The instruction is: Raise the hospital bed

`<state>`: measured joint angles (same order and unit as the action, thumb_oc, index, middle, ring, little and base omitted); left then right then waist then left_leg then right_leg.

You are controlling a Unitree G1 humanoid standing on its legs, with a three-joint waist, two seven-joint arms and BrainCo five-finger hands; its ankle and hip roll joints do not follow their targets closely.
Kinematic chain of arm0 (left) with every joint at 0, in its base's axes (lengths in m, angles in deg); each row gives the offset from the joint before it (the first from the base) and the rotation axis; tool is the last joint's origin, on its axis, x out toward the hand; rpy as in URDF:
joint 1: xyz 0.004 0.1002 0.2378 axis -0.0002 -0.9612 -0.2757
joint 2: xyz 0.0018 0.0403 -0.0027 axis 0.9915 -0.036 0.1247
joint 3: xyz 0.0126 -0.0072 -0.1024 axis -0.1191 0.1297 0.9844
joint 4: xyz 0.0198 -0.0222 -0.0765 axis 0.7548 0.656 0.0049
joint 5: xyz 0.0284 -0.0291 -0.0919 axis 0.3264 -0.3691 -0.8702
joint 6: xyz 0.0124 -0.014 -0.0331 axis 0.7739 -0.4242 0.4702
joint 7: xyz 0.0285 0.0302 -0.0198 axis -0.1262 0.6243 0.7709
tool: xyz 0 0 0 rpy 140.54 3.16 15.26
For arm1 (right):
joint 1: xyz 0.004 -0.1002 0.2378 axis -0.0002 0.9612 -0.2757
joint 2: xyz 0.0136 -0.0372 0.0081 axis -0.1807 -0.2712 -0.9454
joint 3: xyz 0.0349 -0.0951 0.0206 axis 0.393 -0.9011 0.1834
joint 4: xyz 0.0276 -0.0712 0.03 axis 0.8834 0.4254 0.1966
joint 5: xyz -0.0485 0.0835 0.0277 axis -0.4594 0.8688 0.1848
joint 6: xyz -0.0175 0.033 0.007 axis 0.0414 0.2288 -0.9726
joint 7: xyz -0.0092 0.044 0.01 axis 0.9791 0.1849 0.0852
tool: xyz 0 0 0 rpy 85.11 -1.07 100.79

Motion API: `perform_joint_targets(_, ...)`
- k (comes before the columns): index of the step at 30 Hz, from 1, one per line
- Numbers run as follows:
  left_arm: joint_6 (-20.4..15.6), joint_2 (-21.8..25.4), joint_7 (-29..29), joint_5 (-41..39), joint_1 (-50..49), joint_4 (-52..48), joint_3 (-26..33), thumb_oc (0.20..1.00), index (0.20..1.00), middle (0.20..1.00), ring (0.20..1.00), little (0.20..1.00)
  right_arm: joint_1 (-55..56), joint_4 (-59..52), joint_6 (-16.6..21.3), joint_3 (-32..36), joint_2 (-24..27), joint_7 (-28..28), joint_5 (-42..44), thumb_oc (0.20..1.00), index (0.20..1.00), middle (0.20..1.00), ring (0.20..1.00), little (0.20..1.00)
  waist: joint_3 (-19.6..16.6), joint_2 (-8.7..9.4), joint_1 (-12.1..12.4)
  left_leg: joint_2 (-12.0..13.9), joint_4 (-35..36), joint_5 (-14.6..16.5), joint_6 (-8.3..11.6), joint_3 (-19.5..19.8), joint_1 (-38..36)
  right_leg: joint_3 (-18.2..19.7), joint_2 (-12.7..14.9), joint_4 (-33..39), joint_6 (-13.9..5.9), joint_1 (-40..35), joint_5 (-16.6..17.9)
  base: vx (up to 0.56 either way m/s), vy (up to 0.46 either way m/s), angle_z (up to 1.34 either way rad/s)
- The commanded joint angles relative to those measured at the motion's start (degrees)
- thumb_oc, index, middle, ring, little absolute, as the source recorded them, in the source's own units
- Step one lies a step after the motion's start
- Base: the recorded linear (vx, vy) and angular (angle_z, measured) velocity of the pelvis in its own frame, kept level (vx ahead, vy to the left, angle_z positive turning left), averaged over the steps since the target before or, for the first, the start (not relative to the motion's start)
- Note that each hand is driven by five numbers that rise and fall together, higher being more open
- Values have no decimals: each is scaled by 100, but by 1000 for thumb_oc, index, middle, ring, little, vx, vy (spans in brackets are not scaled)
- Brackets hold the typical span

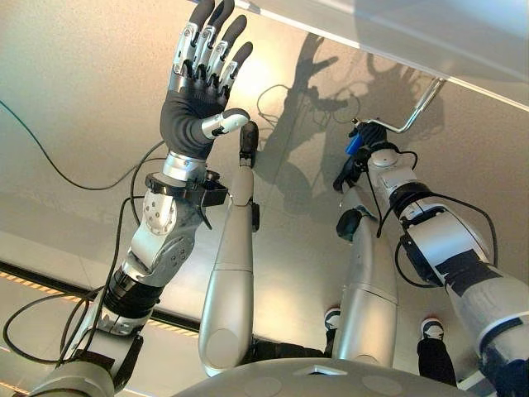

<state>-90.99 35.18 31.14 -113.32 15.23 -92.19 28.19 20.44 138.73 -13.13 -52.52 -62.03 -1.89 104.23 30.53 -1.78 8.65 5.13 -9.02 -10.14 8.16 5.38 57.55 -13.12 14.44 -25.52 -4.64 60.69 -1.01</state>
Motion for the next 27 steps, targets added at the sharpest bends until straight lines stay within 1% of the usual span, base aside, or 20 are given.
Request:
perform_joint_targets(1, -333, -61, 19, 303, -65, -640, -22, 1000, 1000, 1000, 1000, 1000, -279, -892, 191, -1157, -1316, 495, -731, 200, 200, 200, 200, 200, -74, -572, 315, -208, -492, 580, -212, -14, 164, 14, 50, 468, -567, -340, 265, 6, 35, -3)
perform_joint_targets(2, -356, -66, 26, 274, -71, -632, -24, 1000, 1000, 1000, 1000, 1000, -266, -1144, 235, -1262, -1368, 506, -740, 200, 200, 200, 200, 200, -74, -579, 321, -223, -501, 584, -208, -13, 159, 9, 65, 519, -574, -377, 283, 3, 47, -4)
perform_joint_targets(3, -397, -58, 59, 246, -95, -637, -36, 1000, 1000, 1000, 1000, 1000, -236, -1628, 399, -1341, -1424, 574, -544, 200, 200, 200, 200, 200, -74, -589, 314, -237, -485, 578, -196, -30, 125, 24, 72, 589, -579, -430, 316, 0, 31, -3)
perform_joint_targets(4, -398, -60, 60, 245, -99, -637, -36, 1000, 1000, 1000, 1000, 1000, -229, -1636, 395, -1344, -1421, 573, -543, 200, 200, 200, 200, 200, -74, -591, 313, -237, -483, 578, -197, -31, 120, 24, 72, 593, -580, -435, 318, -3, 48, -3)
perform_joint_targets(7, -490, 2, 127, 190, -164, -650, -69, 1000, 1000, 1000, 1000, 1000, -76, -2727, 808, -1281, -1394, 576, 231, 200, 200, 200, 200, 200, -74, -588, 288, -239, -431, 574, -181, -102, -4, 59, 85, 710, -582, -550, 374, 0, 48, -3)
perform_joint_targets(9, -590, 99, 133, 217, -209, -681, -48, 1000, 1000, 1000, 1000, 1000, 111, -3924, 1229, -1185, -1121, 535, 721, 200, 200, 200, 200, 200, -74, -529, 198, -232, -392, 567, -166, -178, -85, 101, 86, 792, -590, -621, 417, 5, 47, -3)
perform_joint_targets(10, -614, 138, 135, 242, -237, -670, -68, 1000, 1000, 1000, 1000, 1000, 281, -4360, 1379, -1102, -963, 526, 883, 200, 200, 200, 200, 200, -74, -501, 152, -229, -384, 571, -167, -218, -127, 141, 82, 808, -589, -635, 434, 6, 48, -3)
perform_joint_targets(11, -643, 189, 139, 270, -268, -683, -46, 1000, 1000, 1000, 1000, 1000, 448, -5118, 1578, -964, -686, 513, 1039, 200, 200, 200, 200, 200, -74, -459, 72, -224, -358, 575, -159, -258, -182, 178, 78, 851, -592, -663, 451, 0, 50, -4)
perform_joint_targets(12, -660, 207, 139, 313, -292, -653, -33, 1000, 1000, 1000, 1000, 1000, 655, -5586, 1746, -868, -505, 578, 1184, 200, 200, 200, 200, 200, -74, -417, -5, -222, -353, 583, -155, -289, -216, 199, 69, 889, -590, -692, 468, -2, 44, -3)
perform_joint_targets(14, -683, 282, 186, 376, -299, -645, -64, 1000, 1000, 1000, 1000, 1000, 1050, -6484, 2048, -552, -135, 689, 1447, 200, 200, 200, 200, 200, -74, -355, -164, -211, -333, 586, -145, -351, -314, 267, 63, 971, -601, -761, 514, -1, 36, -3)
perform_joint_targets(16, -687, 382, 253, 382, -392, -713, -10, 1000, 1000, 1000, 1000, 1000, 1467, -7226, 2227, -236, 81, 771, 1612, 200, 200, 200, 200, 200, -74, -299, -290, -182, -316, 594, -136, -431, -423, 321, 39, 1056, -618, -852, 551, -8, 35, -9)
perform_joint_targets(21, -631, 545, 556, 190, -767, -876, 178, 1000, 1000, 1000, 1000, 1000, 2471, -8247, 2433, 428, 371, 794, 1706, 200, 200, 200, 200, 200, -74, -116, -571, -105, -267, 623, -131, -602, -744, 484, -48, 1247, -633, -1080, 630, -17, -11, -14)
perform_joint_targets(23, -614, 588, 649, 151, -882, -911, 263, 1000, 1000, 1000, 1000, 1000, 2750, -8396, 2498, 768, 379, 777, 1818, 200, 200, 200, 200, 200, -74, -41, -685, -90, -194, 620, -134, -653, -903, 507, -73, 1332, -662, -1185, 666, -17, -32, -15)
perform_joint_targets(24, -615, 591, 651, 149, -887, -911, 259, 1000, 1000, 1000, 1000, 1000, 2762, -8402, 2495, 772, 377, 780, 1820, 200, 200, 200, 200, 200, -74, -35, -678, -90, -184, 618, -134, -660, -917, 513, -74, 1339, -663, -1193, 668, -12, -24, -12)
perform_joint_targets(26, -600, 559, 784, 55, -1075, -955, 464, 1000, 1000, 1000, 1000, 1000, 3192, -8572, 2608, 1323, 394, 628, 1747, 200, 200, 200, 200, 200, -74, 17, -808, -48, -149, 627, -123, -722, -1053, 561, -115, 1339, -652, -1252, 662, -7, -70, -5)
perform_joint_targets(27, -600, 548, 808, 54, -1132, -964, 552, 1000, 1000, 1000, 1000, 1000, 3298, -8515, 2692, 1569, 407, 465, 1660, 200, 200, 200, 200, 200, -74, 23, -854, -28, -148, 624, -98, -737, -1100, 574, -127, 1349, -653, -1298, 653, -3, -77, -6)
